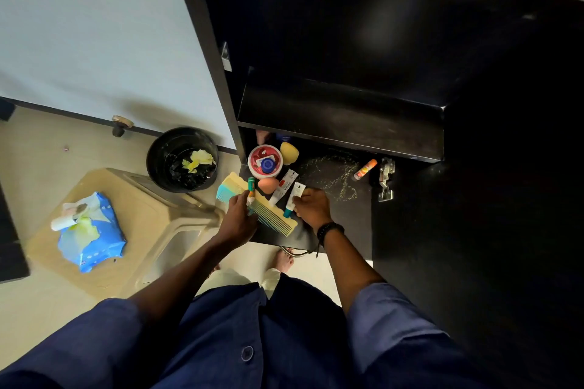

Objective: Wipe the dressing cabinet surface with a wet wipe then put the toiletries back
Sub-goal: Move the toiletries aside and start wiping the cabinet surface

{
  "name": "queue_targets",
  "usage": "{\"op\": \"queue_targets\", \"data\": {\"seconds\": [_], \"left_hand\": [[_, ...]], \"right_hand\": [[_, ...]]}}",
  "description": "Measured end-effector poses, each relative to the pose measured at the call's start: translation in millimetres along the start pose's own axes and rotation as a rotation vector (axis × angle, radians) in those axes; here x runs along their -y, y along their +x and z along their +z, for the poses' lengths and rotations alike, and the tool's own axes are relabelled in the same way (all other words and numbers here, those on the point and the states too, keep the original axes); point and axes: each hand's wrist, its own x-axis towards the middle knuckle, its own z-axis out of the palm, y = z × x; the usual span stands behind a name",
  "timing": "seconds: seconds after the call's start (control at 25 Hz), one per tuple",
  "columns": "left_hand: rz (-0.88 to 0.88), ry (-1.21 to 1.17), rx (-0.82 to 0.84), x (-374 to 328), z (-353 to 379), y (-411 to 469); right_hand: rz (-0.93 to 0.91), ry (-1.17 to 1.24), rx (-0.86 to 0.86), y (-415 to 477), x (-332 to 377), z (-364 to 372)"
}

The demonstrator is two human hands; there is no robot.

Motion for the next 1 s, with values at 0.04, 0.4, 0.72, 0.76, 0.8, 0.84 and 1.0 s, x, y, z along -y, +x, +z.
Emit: {"op": "queue_targets", "data": {"seconds": [0.04, 0.4, 0.72, 0.76, 0.8, 0.84, 1.0], "left_hand": [[0.003, 0.005, 0.003, -1, -2, -1], [0.017, 0.035, 0.033, -2, -1, -2], [0.015, 0.004, -0.004, -7, -3, 1], [0.015, 0.002, -0.008, -7, -2, 1], [0.013, 0.002, -0.009, -8, -2, 1], [0.012, 0.008, -0.007, -9, -2, 1], [0.029, 0.043, -0.01, -8, -7, 1]], "right_hand": [[0.016, 0.052, 0.008, 7, 4, 6], [-0.063, 0.11, 0.003, 10, 8, 6], [-0.122, -0.176, -0.518, 5, 1, -85], [-0.103, -0.216, -0.479, 11, 3, -94], [-0.086, -0.252, -0.432, 18, 4, -99], [-0.068, -0.286, -0.387, 26, 5, -102], [0.109, -0.363, -0.225, 41, 13, -106]]}}
